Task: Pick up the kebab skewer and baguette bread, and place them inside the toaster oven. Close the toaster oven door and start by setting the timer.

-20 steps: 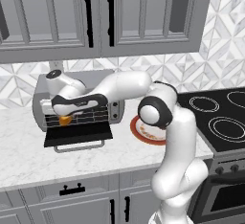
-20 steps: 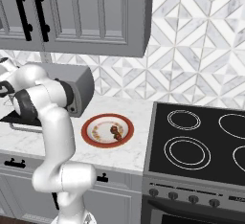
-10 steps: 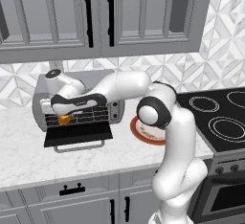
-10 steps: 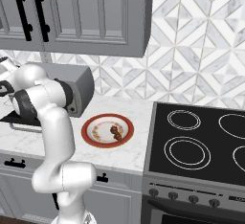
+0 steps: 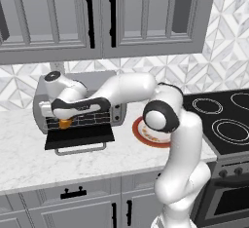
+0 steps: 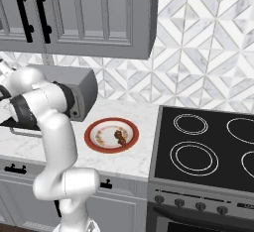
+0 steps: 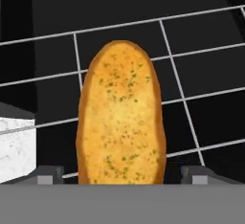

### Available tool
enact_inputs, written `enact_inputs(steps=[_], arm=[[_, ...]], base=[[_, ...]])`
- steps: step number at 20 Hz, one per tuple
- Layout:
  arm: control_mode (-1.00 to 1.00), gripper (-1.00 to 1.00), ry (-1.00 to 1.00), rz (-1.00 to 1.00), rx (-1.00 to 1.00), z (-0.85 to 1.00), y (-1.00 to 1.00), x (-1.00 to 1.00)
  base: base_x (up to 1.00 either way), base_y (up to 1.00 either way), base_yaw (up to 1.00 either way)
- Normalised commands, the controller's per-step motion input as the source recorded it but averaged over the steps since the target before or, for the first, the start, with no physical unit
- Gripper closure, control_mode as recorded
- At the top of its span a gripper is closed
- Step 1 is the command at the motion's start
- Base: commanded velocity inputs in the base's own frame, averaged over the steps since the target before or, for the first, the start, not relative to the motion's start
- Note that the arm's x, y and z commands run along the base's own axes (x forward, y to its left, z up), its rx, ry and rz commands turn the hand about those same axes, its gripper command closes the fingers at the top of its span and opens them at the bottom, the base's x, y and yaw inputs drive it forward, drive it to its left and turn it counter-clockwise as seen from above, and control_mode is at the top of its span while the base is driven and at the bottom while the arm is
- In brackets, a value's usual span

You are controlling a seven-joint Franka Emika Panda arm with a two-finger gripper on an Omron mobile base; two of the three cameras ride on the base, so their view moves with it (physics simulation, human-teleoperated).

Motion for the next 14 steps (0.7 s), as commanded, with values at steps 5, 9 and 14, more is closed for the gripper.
enact_inputs(steps=[5,9,14], arm=[[-1.00,-1.00,-0.12,0.00,0.00,0.59,-0.32,-0.79],[-1.00,-1.00,-0.09,0.01,0.01,0.38,-0.78,-0.86],[-1.00,-1.00,-0.01,0.07,0.04,0.06,-1.00,-0.87]], base=[[0.00,0.00,0.00],[0.00,0.00,0.00],[0.00,0.00,0.00]])
